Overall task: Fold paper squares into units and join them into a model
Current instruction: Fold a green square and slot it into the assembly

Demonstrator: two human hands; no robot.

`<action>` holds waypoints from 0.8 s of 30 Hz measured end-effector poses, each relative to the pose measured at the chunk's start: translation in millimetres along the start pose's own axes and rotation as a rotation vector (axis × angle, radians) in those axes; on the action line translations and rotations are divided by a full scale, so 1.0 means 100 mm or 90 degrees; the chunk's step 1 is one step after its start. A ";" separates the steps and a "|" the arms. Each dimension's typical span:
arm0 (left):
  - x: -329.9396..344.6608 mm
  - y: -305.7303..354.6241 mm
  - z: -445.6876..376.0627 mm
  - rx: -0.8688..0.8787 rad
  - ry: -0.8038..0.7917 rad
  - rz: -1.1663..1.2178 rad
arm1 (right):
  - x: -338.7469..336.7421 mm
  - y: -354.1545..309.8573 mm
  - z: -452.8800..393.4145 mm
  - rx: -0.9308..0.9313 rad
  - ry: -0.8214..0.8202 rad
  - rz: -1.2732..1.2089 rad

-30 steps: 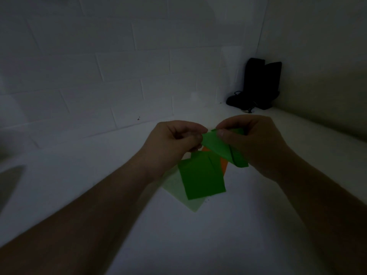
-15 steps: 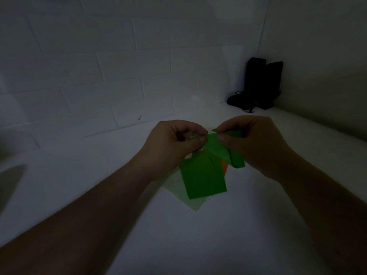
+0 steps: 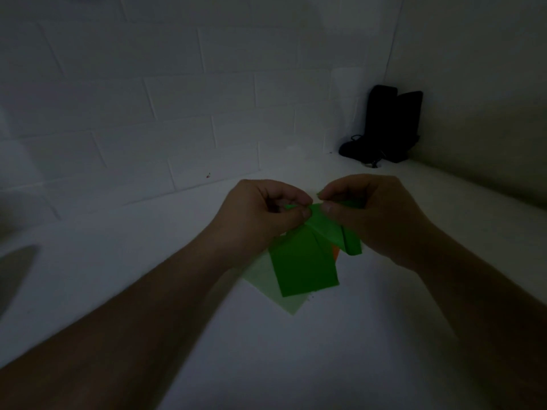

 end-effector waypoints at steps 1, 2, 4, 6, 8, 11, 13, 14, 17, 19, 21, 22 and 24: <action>0.02 0.00 0.01 -0.001 -0.008 0.005 | 0.01 -0.02 0.01 -0.005 -0.008 0.004; 0.03 0.01 0.01 -0.001 -0.015 0.009 | 0.02 -0.03 0.01 -0.012 -0.015 0.012; 0.04 0.01 0.02 -0.003 -0.020 0.016 | 0.02 -0.06 0.02 -0.020 -0.017 0.021; 0.01 0.01 0.01 -0.006 -0.011 0.020 | 0.00 -0.06 0.01 -0.016 -0.007 0.007; -0.02 0.01 0.00 -0.012 -0.005 0.031 | -0.01 -0.04 0.01 -0.008 -0.001 -0.001; -0.02 0.00 -0.01 -0.030 -0.019 0.051 | 0.00 -0.03 0.01 -0.002 -0.008 0.004; -0.01 -0.01 -0.01 -0.041 -0.022 0.059 | -0.01 -0.03 0.01 0.003 -0.010 -0.003; -0.02 -0.01 -0.01 -0.044 -0.021 0.065 | -0.01 -0.03 0.02 0.005 -0.010 -0.005; -0.03 0.00 -0.01 -0.059 -0.020 0.071 | -0.03 -0.02 0.01 0.019 -0.017 -0.005; -0.02 0.00 -0.02 -0.068 -0.024 0.070 | -0.02 -0.01 0.01 0.025 -0.026 -0.003; -0.02 0.02 -0.01 -0.064 -0.030 0.069 | -0.01 -0.01 0.01 0.026 -0.028 0.000; -0.02 0.02 -0.01 -0.059 -0.034 0.057 | -0.01 -0.01 0.02 0.025 -0.030 0.002; -0.02 0.02 0.00 -0.041 -0.058 -0.020 | -0.01 -0.03 0.02 0.019 -0.037 0.000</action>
Point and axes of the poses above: each hand's wrist, its own z-axis away from the middle knuckle, its own x-axis out of the palm, y = z × x, the point moved 7 cm from there along -z, towards the middle knuckle, and after that the axes turned 15 degrees about z, right-handed, at the moved point
